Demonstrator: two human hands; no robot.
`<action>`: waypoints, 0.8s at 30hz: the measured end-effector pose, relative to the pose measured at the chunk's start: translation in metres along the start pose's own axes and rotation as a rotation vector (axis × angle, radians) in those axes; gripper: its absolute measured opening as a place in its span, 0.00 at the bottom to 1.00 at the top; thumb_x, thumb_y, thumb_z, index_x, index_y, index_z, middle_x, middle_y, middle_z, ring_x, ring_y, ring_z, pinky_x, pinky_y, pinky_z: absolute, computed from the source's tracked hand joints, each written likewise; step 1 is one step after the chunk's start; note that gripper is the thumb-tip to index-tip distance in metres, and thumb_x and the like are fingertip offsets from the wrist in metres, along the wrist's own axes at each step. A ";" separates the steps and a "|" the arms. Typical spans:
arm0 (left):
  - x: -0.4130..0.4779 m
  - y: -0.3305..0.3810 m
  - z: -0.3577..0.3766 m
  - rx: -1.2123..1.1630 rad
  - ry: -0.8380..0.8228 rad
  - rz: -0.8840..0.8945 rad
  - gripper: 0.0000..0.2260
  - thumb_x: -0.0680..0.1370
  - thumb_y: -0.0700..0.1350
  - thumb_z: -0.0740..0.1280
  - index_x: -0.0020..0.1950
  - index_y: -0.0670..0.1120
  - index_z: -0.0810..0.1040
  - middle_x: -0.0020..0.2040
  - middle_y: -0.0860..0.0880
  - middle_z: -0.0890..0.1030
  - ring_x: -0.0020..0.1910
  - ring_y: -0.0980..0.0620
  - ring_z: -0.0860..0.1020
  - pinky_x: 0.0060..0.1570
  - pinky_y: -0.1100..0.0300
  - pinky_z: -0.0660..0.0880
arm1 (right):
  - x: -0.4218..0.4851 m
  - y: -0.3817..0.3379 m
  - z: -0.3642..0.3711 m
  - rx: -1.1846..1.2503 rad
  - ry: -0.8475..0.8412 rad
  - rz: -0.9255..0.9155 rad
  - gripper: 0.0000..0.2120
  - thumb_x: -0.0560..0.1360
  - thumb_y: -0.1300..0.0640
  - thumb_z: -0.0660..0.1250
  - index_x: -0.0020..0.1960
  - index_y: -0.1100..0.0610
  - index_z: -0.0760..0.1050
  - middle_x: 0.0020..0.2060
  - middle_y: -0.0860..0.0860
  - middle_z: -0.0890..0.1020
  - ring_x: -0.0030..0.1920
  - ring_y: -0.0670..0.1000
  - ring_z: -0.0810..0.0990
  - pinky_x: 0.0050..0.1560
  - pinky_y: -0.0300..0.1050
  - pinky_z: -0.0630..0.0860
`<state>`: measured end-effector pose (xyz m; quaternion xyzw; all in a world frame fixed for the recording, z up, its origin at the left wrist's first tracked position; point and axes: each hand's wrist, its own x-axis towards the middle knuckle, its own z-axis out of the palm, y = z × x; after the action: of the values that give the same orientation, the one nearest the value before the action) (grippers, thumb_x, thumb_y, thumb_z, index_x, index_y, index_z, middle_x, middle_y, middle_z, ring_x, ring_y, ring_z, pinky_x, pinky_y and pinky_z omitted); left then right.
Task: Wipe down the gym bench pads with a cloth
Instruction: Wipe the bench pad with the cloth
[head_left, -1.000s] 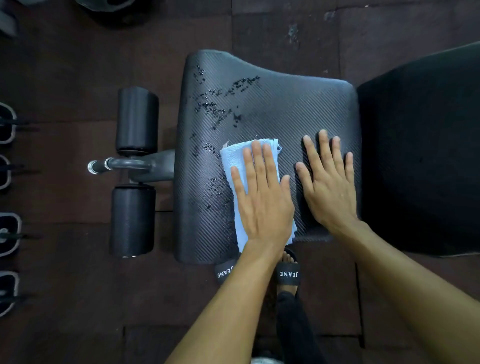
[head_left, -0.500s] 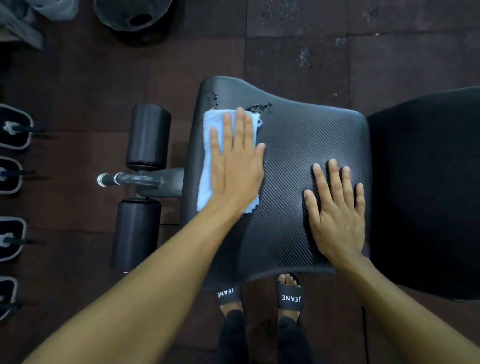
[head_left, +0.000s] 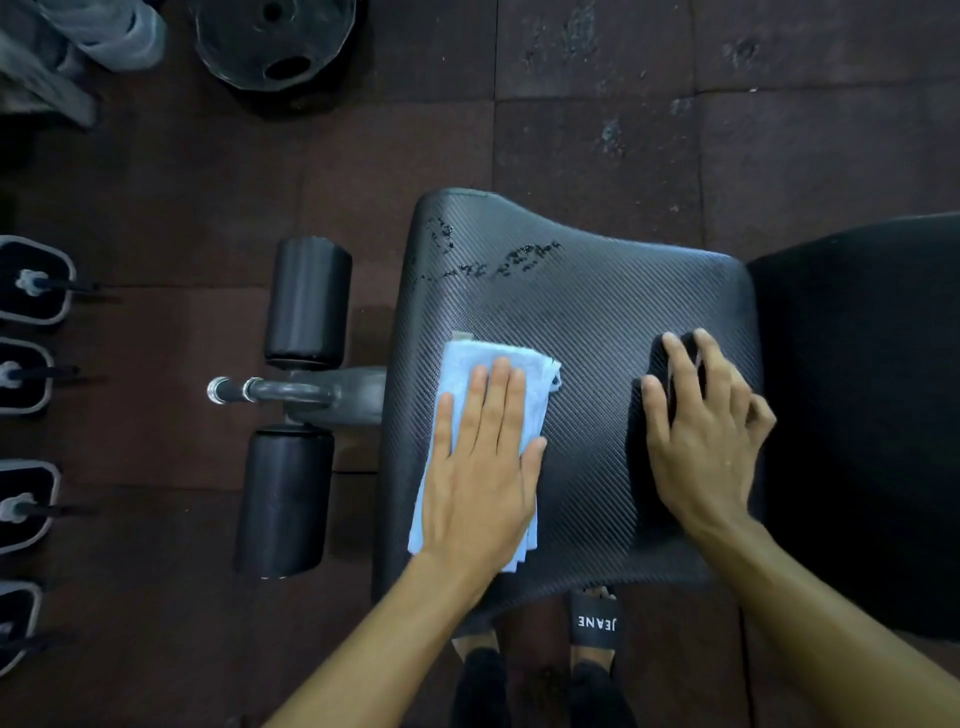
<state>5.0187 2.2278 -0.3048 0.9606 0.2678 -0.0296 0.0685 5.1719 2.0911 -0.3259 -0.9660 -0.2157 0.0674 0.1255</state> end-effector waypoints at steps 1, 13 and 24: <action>0.013 0.000 0.000 0.005 0.006 0.006 0.27 0.83 0.53 0.52 0.79 0.43 0.55 0.80 0.47 0.54 0.79 0.49 0.52 0.77 0.46 0.49 | 0.007 -0.003 0.002 0.007 -0.006 0.014 0.25 0.82 0.41 0.49 0.77 0.47 0.60 0.78 0.50 0.58 0.76 0.50 0.57 0.71 0.53 0.53; 0.186 -0.008 -0.011 -0.033 -0.011 0.028 0.26 0.84 0.52 0.49 0.80 0.46 0.50 0.81 0.49 0.50 0.79 0.51 0.47 0.77 0.50 0.43 | 0.014 -0.005 0.012 0.000 -0.041 0.027 0.27 0.81 0.40 0.43 0.79 0.44 0.48 0.80 0.45 0.48 0.79 0.47 0.45 0.78 0.53 0.46; 0.109 -0.055 -0.023 -0.526 0.053 -0.560 0.27 0.82 0.56 0.48 0.80 0.47 0.52 0.80 0.50 0.56 0.77 0.50 0.58 0.74 0.47 0.59 | 0.012 -0.007 0.010 -0.004 -0.035 0.026 0.28 0.81 0.41 0.44 0.79 0.45 0.50 0.80 0.46 0.49 0.79 0.48 0.47 0.78 0.54 0.46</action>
<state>5.0835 2.3336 -0.2987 0.8005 0.5197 0.0472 0.2947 5.1778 2.1043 -0.3350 -0.9677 -0.2055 0.0854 0.1188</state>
